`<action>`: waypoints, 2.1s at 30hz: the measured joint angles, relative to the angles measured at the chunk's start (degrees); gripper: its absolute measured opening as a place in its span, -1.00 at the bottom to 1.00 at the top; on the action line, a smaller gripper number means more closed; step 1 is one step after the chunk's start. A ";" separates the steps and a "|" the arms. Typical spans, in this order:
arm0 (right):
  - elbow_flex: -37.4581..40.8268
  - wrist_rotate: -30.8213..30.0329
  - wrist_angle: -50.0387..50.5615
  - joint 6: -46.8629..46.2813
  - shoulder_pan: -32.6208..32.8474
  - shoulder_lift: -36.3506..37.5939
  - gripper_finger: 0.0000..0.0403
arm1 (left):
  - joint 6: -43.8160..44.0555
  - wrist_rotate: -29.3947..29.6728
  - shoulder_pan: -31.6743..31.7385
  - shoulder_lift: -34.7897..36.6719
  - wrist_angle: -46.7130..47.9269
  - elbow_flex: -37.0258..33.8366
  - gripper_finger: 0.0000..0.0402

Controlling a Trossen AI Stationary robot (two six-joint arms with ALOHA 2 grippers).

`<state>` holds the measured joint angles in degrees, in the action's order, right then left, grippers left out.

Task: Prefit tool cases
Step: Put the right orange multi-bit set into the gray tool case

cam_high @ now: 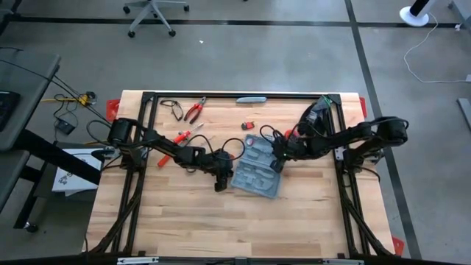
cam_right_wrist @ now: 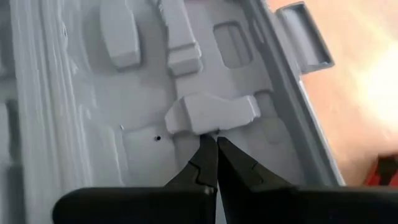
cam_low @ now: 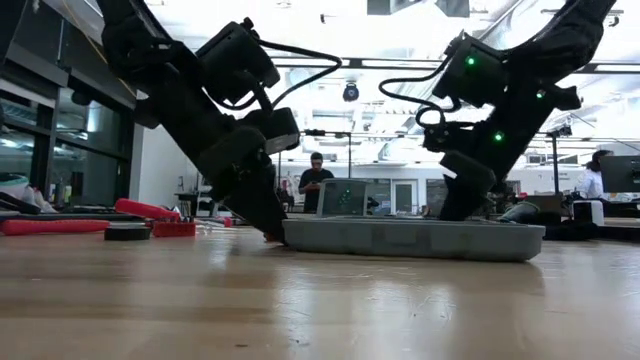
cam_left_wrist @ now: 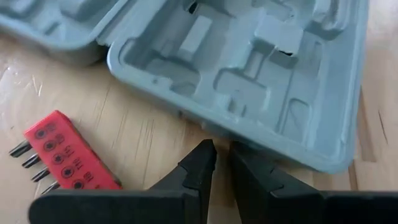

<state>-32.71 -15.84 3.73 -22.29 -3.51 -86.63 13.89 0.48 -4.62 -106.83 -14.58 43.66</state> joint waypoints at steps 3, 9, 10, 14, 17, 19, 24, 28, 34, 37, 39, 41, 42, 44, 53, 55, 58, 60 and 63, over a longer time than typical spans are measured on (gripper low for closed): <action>0.00 0.68 -2.20 1.53 -1.56 0.00 -1.00 | -0.02 -0.24 0.00 -0.14 -0.74 -0.01 -0.75; 0.00 4.68 -7.53 3.25 -4.57 0.00 -1.00 | -0.54 -1.21 0.04 -0.33 -2.56 -0.07 -0.75; 0.00 4.83 -7.84 3.28 -4.76 0.02 -1.00 | -0.93 -1.30 0.04 -0.34 -2.56 -0.07 -0.75; 0.00 4.89 -8.94 3.37 -4.37 0.02 -1.00 | -1.62 -1.43 0.02 -0.03 -2.48 -0.07 -0.75; 0.00 3.59 -10.25 4.35 -2.80 0.21 -1.00 | -2.83 -1.55 0.00 1.44 -1.35 -0.13 -0.75; 0.00 1.85 -10.04 4.35 -1.55 0.89 -1.00 | -3.52 -1.74 -0.09 3.04 0.34 -0.33 -0.75; 0.00 -1.72 -4.59 2.96 0.82 3.08 -1.00 | -4.54 4.05 -0.10 7.21 3.88 -0.31 -0.75; 0.00 -5.72 0.55 1.17 3.01 4.96 -1.00 | -4.21 11.10 -0.07 7.57 5.12 -0.33 -0.75; 0.00 -11.43 8.82 -3.55 6.81 8.61 -1.00 | -1.23 19.93 0.08 7.70 6.14 -0.31 -0.75; 0.00 -13.03 14.27 -6.36 7.58 9.93 -1.00 | 1.97 23.17 0.29 7.74 5.90 -0.26 -0.75; 0.00 -13.09 17.20 -7.86 7.75 10.23 -1.00 | 4.42 24.45 0.53 7.74 5.93 -0.26 -0.74; 0.00 -13.07 19.58 -9.14 7.73 10.23 -1.00 | 5.46 23.72 0.89 7.76 5.87 -0.22 -0.72; 0.00 -13.07 20.35 -9.85 7.73 10.23 -1.00 | 6.06 22.93 1.08 7.76 5.92 -0.22 -0.70; 0.00 -13.07 20.91 -10.70 7.73 10.23 -1.00 | 7.81 20.90 1.64 7.76 6.31 -0.20 -0.64; 0.67 -12.74 20.21 -11.35 7.73 10.19 -1.00 | 12.28 16.36 3.26 7.78 11.23 -0.20 -0.25; 2.06 -12.47 18.19 -11.84 7.67 10.19 -1.00 | 12.54 16.32 3.55 7.78 11.53 -0.20 -0.19; 4.67 -12.15 13.66 -13.05 7.65 10.17 -1.00 | 12.60 16.11 3.87 7.80 11.33 -0.20 -0.12; 6.21 -12.04 10.92 -13.78 7.63 10.19 -1.00 | 12.66 16.12 3.87 7.80 10.81 -0.20 -0.10; 7.51 -10.45 9.46 -14.35 7.65 10.10 -1.00 | 12.70 16.09 3.87 7.80 10.27 -0.17 -0.08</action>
<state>-25.20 -26.29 13.20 -36.64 4.14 -76.53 26.59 16.58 -0.75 -99.02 -4.32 43.48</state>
